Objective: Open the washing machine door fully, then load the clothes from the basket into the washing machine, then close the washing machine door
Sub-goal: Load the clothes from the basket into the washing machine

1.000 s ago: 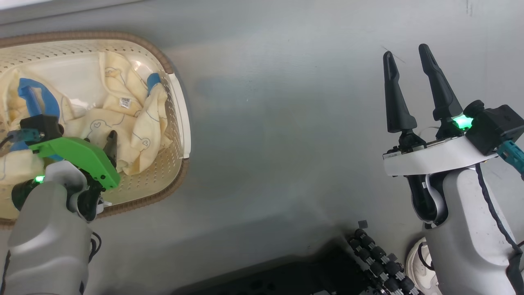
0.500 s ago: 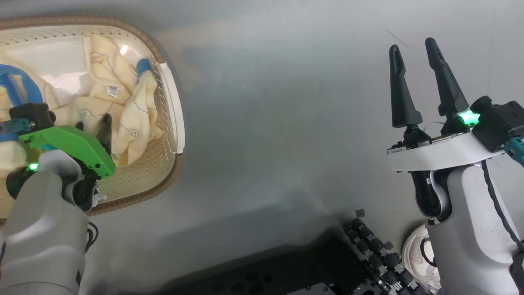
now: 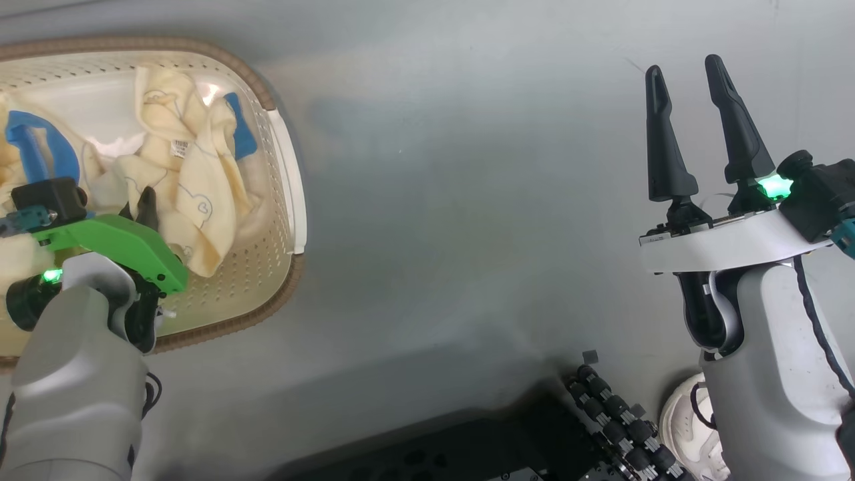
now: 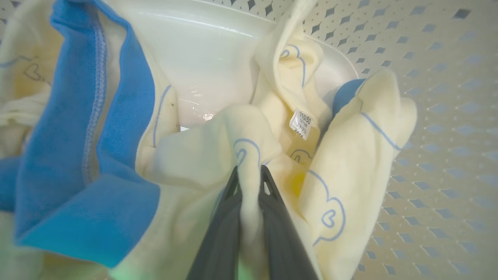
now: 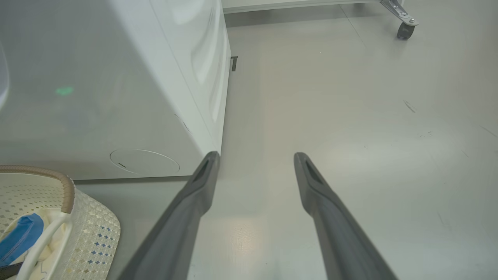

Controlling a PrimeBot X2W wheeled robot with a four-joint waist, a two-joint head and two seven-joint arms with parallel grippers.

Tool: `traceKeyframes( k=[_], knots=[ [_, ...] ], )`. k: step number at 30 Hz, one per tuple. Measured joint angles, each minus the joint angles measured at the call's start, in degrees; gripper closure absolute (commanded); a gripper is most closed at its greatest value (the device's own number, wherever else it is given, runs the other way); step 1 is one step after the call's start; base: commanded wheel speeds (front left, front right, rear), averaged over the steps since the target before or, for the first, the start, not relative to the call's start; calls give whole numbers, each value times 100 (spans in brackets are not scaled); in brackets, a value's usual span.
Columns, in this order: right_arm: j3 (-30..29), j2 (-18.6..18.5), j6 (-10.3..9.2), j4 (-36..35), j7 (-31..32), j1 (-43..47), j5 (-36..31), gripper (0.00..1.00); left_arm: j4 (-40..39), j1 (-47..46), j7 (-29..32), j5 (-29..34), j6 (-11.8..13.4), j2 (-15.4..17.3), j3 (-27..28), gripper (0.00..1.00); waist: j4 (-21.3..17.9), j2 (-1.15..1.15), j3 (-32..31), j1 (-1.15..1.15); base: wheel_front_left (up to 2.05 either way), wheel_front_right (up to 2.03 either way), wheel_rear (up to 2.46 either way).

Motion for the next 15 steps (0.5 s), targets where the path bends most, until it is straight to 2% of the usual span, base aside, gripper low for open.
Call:
traceKeyframes(
  k=[15],
  knots=[
    [-281,0,0,181,0,-9,7,0,36,414,-1201,-7,-1,-319,-56,100,242,0,-867,0,0,0,0]
  ],
)
